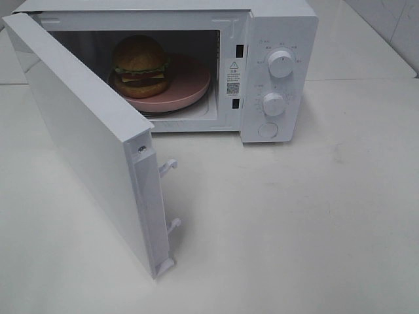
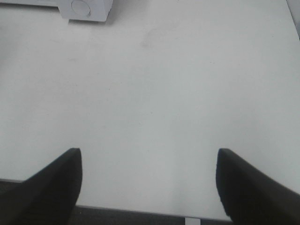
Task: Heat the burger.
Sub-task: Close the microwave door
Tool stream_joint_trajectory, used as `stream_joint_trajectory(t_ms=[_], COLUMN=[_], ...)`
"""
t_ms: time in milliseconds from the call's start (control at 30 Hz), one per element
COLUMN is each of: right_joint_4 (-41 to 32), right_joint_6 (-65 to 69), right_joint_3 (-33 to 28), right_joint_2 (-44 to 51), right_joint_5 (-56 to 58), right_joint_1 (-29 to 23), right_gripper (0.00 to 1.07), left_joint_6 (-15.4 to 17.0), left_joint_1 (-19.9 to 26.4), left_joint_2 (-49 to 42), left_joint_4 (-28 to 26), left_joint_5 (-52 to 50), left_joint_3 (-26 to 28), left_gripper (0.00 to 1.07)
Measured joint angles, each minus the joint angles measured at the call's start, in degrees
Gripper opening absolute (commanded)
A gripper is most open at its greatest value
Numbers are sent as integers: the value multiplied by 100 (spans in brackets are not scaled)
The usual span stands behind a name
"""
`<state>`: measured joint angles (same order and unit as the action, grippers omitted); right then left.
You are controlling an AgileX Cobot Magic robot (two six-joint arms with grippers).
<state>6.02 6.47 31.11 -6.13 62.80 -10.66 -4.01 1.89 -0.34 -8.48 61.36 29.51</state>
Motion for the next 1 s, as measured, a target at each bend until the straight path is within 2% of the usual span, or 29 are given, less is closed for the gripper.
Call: stream_joint_trajectory(t_ms=[367,1000], right_joint_4=[-132,-160], right_joint_6=[0,-11], right_joint_3=[-69,-246], right_joint_2=[636,636], right_joint_5=[-189,-470], right_joint_1=[418,464], right_gripper=[76,76], left_joint_6=[0,0], left_joint_1=[0,0], left_joint_2=[0,0], left_joint_4=[0,0], left_joint_5=[0,0], left_joint_3=[0,0], left_gripper=[100,100])
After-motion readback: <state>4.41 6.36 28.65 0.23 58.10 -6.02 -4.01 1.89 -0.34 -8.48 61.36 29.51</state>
